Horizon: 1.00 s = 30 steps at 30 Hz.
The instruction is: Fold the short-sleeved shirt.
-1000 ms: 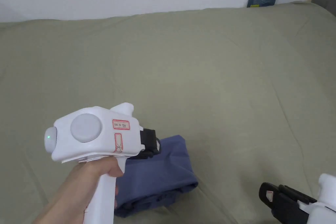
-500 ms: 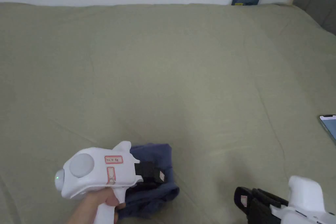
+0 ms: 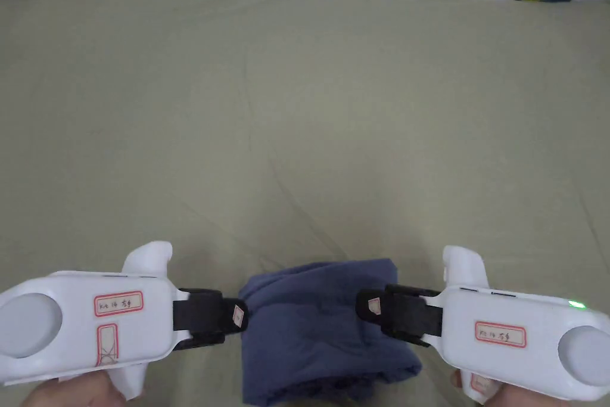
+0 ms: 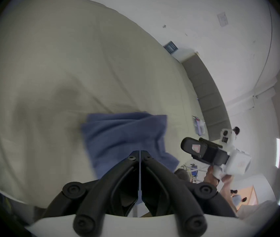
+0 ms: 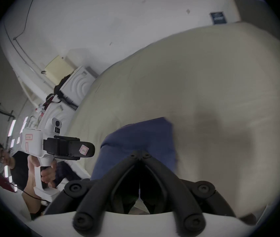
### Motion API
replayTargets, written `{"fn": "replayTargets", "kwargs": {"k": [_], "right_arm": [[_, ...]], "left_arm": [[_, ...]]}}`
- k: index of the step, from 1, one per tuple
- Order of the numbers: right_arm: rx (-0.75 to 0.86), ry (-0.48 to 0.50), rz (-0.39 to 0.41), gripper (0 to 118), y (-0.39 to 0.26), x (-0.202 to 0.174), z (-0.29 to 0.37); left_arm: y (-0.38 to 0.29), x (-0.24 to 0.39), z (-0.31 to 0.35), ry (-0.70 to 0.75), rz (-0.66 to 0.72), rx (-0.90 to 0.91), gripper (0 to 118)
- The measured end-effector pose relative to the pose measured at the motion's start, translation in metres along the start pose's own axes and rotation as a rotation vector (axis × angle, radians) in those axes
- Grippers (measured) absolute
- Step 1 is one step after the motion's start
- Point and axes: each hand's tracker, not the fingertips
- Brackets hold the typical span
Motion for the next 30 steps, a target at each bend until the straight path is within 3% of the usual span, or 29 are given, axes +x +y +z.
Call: {"fn": "replayTargets", "kwargs": {"k": [3, 7, 8, 9, 10, 11, 13, 14, 17, 18, 23, 24, 25, 26, 28, 30], "right_arm": [[-0.074, 0.173, -0.116, 1, 0.001, 0.027, -0.024], [-0.11, 0.216, -0.233, 1, -0.011, 0.063, -0.035], [-0.105, 0.25, -0.284, 1, -0.012, 0.071, -0.036], [-0.089, 0.271, -0.305, 1, -0.013, 0.075, -0.034], [-0.083, 0.296, -0.32, 1, -0.014, 0.078, -0.034], [-0.088, 0.294, -0.327, 1, -0.017, 0.079, -0.036], [-0.071, 0.283, -0.317, 1, -0.021, 0.077, -0.034], [-0.069, 0.282, -0.313, 1, -0.02, 0.076, -0.034], [-0.064, 0.286, -0.321, 1, -0.022, 0.076, -0.034], [-0.064, 0.29, -0.325, 1, -0.022, 0.077, -0.034], [-0.049, 0.308, -0.359, 1, -0.026, 0.08, -0.035], [-0.046, 0.306, -0.363, 1, -0.027, 0.079, -0.033], [-0.041, 0.301, -0.36, 1, -0.027, 0.077, -0.031], [-0.027, 0.3, -0.358, 1, -0.028, 0.077, -0.027], [-0.026, 0.264, -0.353, 1, -0.027, 0.074, -0.019], [-0.02, 0.252, -0.319, 1, -0.028, 0.069, -0.007]], "left_arm": [[-0.001, -0.017, -0.003, -0.022, 0.026, -0.011, 0], [0.002, -0.035, -0.014, -0.059, 0.058, -0.019, 1], [0.003, -0.034, -0.017, -0.065, 0.046, -0.028, 13], [0.003, -0.034, -0.018, -0.077, 0.041, -0.029, 46], [0.004, -0.034, -0.02, -0.101, 0.048, -0.018, 110], [0.005, -0.034, -0.024, -0.145, 0.051, -0.019, 118], [0.005, -0.038, -0.029, -0.243, 0.014, -0.003, 118], [-0.018, -0.035, -0.031, -0.272, 0.091, -0.077, 118], [-0.046, -0.03, -0.054, -0.214, 0.078, -0.086, 118], [-0.004, -0.032, -0.074, -0.211, 0.069, -0.092, 118], [0.0, -0.032, -0.096, -0.378, 0.147, -0.085, 115], [0.0, -0.03, -0.098, -0.353, 0.129, -0.072, 102], [-0.001, -0.028, -0.097, -0.348, 0.123, -0.067, 49], [-0.003, -0.035, -0.096, -0.235, 0.112, -0.039, 27], [-0.003, -0.044, -0.098, -0.319, 0.18, -0.101, 27], [0.004, -0.048, -0.088, -0.299, 0.141, -0.079, 27]]}}
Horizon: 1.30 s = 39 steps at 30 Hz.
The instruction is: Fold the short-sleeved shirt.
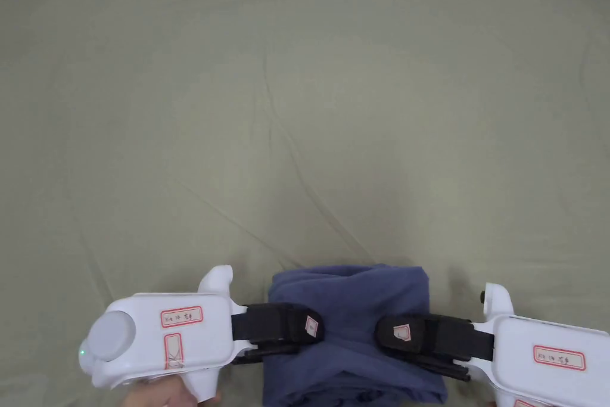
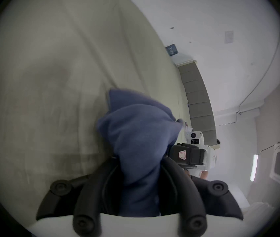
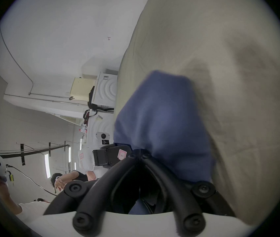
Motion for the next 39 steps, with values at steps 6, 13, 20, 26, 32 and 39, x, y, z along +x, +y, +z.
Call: {"fn": "replayTargets", "kwargs": {"k": [6, 13, 20, 26, 32, 39], "right_arm": [[0.115, -0.056, 0.073, 1, -0.009, -0.03, 0.042], [0.232, -0.099, 0.109, 1, -0.013, -0.059, 0.067], [0.287, -0.164, 0.124, 1, 0.002, -0.073, 0.063], [0.332, -0.206, 0.112, 1, 0.016, -0.083, 0.053], [0.307, -0.224, 0.11, 1, 0.019, -0.086, 0.043], [0.301, -0.199, 0.133, 1, 0.014, -0.093, 0.044]], "left_arm": [[0.012, 0.028, 0.053, 0.063, -0.105, -0.001, 27], [0.067, -0.012, 0.181, 0.275, -0.126, 0.078, 27], [0.146, -0.106, 0.314, 0.375, -0.025, 0.12, 27], [0.176, -0.148, 0.353, 0.383, 0.068, 0.101, 27], [0.179, -0.145, 0.363, 0.454, 0.041, 0.149, 118], [0.147, -0.104, 0.368, 0.57, -0.061, 0.447, 106]]}}
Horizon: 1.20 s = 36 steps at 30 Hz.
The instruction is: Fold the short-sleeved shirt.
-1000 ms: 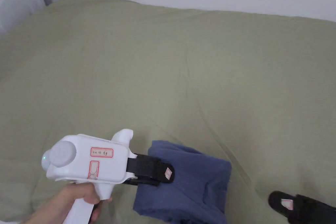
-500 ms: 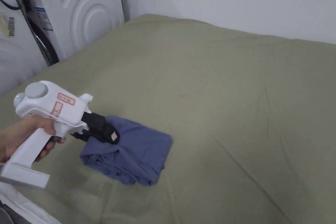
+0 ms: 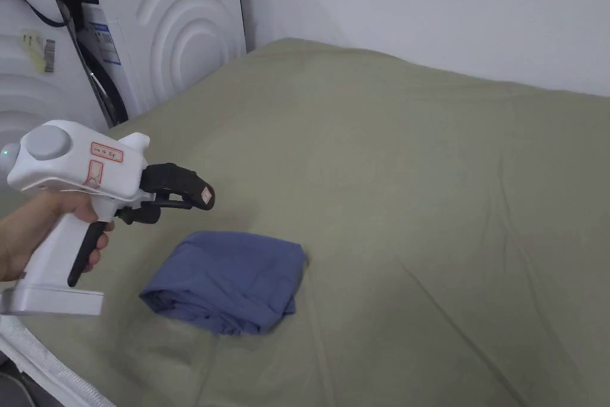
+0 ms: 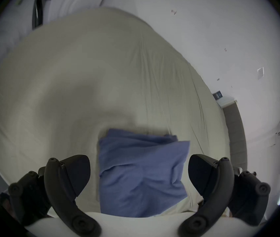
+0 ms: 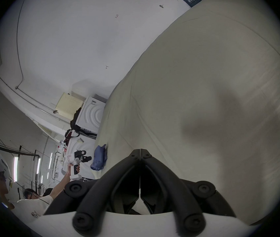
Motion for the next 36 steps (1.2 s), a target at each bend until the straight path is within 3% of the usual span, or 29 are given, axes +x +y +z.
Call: {"fn": "replayTargets", "kwargs": {"k": [1, 2, 3, 4, 5, 8, 10, 13, 16, 18, 24, 36], "right_arm": [[0.011, -0.014, 0.016, 1, 0.0, -0.004, 0.002], [0.024, -0.018, 0.028, 1, 0.001, -0.006, 0.007], [0.037, -0.023, 0.05, 1, 0.002, -0.01, 0.01], [0.049, -0.036, 0.081, 1, 0.003, -0.015, 0.015], [0.059, -0.058, 0.117, 1, 0.005, -0.022, 0.019], [0.115, -0.156, 0.23, 1, 0.01, -0.044, 0.036], [0.153, -0.284, 0.377, 1, 0.014, -0.063, 0.048], [0.244, -0.505, 0.584, 1, 0.011, -0.093, 0.057], [0.338, -0.617, 0.712, 1, 0.012, -0.106, 0.068], [0.383, -0.645, 0.779, 1, 0.014, -0.108, 0.072], [0.516, -0.614, 0.805, 1, 0.019, -0.127, 0.096], [0.61, -0.588, 0.807, 1, 0.028, -0.14, 0.109]], "left_arm": [[0.012, 0.033, 0.022, -0.019, -0.013, 0.001, 74], [0.002, 0.05, 0.026, -0.061, -0.038, 0.022, 23], [-0.011, 0.074, 0.028, -0.074, -0.061, 0.077, 5], [-0.022, 0.107, 0.025, -0.039, -0.094, 0.093, 0], [-0.038, 0.139, 0.028, -0.045, -0.146, 0.167, 0], [-0.088, 0.231, 0.02, -0.187, -0.165, 0.11, 0], [-0.112, 0.289, 0.009, -0.214, -0.251, 0.145, 0], [-0.168, 0.377, 0.001, -0.176, -0.366, 0.26, 0], [-0.204, 0.44, -0.001, -0.078, -0.494, 0.397, 0], [-0.218, 0.464, 0.005, -0.084, -0.476, 0.443, 0], [-0.228, 0.494, 0.029, -0.022, -0.605, 0.581, 0], [-0.211, 0.483, 0.052, -0.03, -0.554, 0.63, 0]]}}
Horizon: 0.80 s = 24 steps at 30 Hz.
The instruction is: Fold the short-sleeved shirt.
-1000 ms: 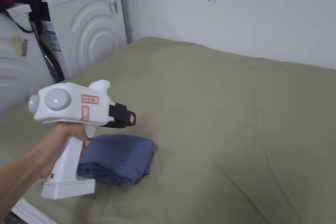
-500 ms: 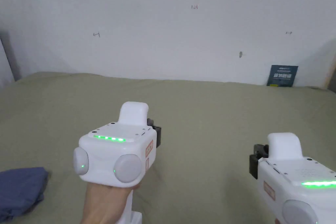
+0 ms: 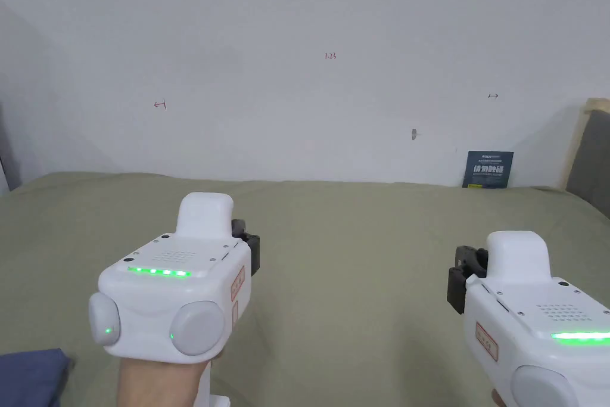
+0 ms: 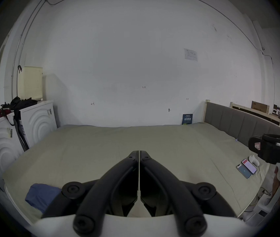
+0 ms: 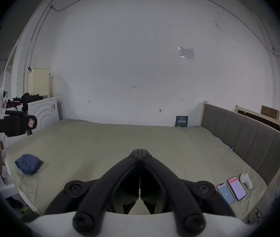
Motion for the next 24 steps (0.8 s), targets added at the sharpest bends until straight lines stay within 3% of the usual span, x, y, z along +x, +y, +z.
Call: {"fn": "replayTargets", "kwargs": {"k": [6, 7, 8, 9, 10, 11, 12, 17, 20, 24], "right_arm": [[0.002, -0.028, -0.003, 2, -0.003, 0.002, -0.001], [0.003, -0.031, -0.008, 8, -0.003, 0.003, -0.001], [0.011, -0.039, -0.014, 24, -0.003, 0.004, 0.0], [0.018, -0.05, -0.015, 53, -0.002, 0.004, 0.001], [0.017, -0.073, -0.014, 101, -0.001, 0.006, 0.001], [0.007, -0.066, -0.014, 118, 0.0, 0.006, 0.0], [0.005, -0.068, -0.018, 118, -0.001, 0.006, 0.001], [0.017, -0.057, -0.001, 118, 0.001, 0.007, -0.001], [0.012, -0.029, -0.016, 118, 0.001, 0.004, 0.004], [0.006, -0.02, -0.01, 118, -0.003, 0.0, 0.006]], "left_arm": [[0.006, -0.001, 0.003, 0.022, -0.028, 0.03, 8], [0.007, 0.0, 0.003, 0.022, -0.026, 0.036, 35], [0.008, 0.0, 0.002, 0.024, -0.029, 0.034, 74], [0.009, -0.001, 0.0, 0.03, -0.039, 0.023, 109], [0.009, -0.001, -0.002, 0.029, -0.045, 0.014, 118], [0.009, -0.003, 0.002, 0.019, -0.088, 0.078, 118], [0.008, -0.003, 0.002, -0.007, -0.033, 0.039, 118], [0.015, -0.004, 0.003, 0.05, -0.052, -0.016, 118], [0.004, 0.002, 0.009, 0.189, -0.132, -0.034, 118], [-0.007, 0.004, 0.016, 0.183, -0.144, -0.101, 118]]}}
